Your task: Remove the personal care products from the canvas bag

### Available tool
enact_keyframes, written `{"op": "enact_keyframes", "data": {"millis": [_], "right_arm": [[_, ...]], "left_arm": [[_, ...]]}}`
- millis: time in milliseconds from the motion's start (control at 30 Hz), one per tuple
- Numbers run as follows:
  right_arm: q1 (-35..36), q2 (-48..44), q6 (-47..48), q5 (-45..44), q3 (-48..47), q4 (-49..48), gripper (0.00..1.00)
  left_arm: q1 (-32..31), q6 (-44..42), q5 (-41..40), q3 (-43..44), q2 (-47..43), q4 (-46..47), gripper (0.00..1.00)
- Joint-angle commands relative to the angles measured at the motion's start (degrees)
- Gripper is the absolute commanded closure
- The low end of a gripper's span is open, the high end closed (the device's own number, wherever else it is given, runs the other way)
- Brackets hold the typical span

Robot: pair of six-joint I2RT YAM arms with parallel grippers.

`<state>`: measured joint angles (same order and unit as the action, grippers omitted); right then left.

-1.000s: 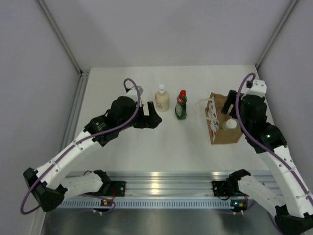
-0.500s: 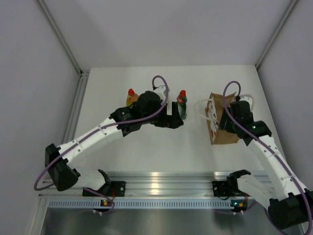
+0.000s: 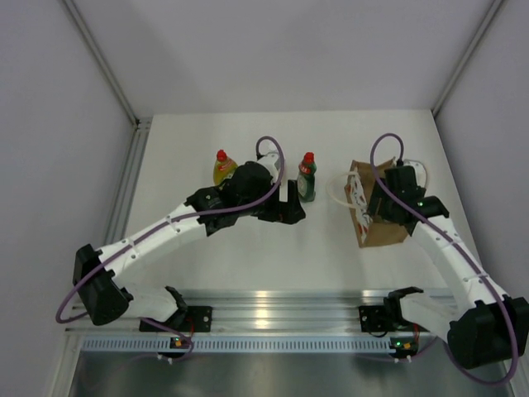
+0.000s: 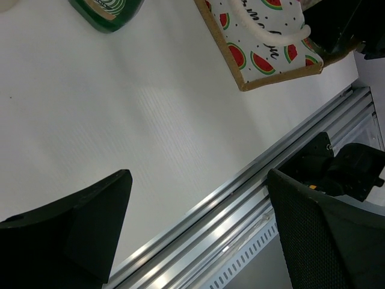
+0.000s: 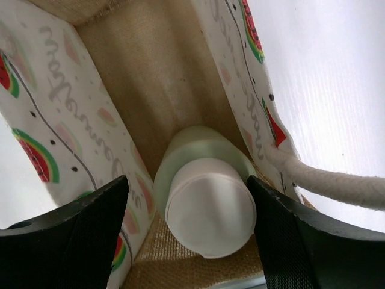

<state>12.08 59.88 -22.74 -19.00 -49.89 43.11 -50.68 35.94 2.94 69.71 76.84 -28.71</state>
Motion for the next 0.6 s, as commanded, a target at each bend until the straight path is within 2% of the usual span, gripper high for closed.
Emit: {"op": "enact_keyframes", "data": {"millis": [0, 200, 567], "right_arm": [[-1.2, 2.7, -2.1, 1.2, 1.4, -2.2, 0.23], [-1.2, 5.8, -2.8, -0.3, 2.1, -2.9, 0.28], [-1.2, -2.7, -0.9, -3.1, -1.3, -2.9, 0.29]], "left_arm": [[0.0, -1.0, -1.5, -1.0, -3.2, 2.2, 0.02], [0.0, -1.9, -2.3, -1.7, -4.2, 2.0, 0.02], [0.0, -2.5, -2.3, -2.1, -3.9, 2.1, 0.02]]}}
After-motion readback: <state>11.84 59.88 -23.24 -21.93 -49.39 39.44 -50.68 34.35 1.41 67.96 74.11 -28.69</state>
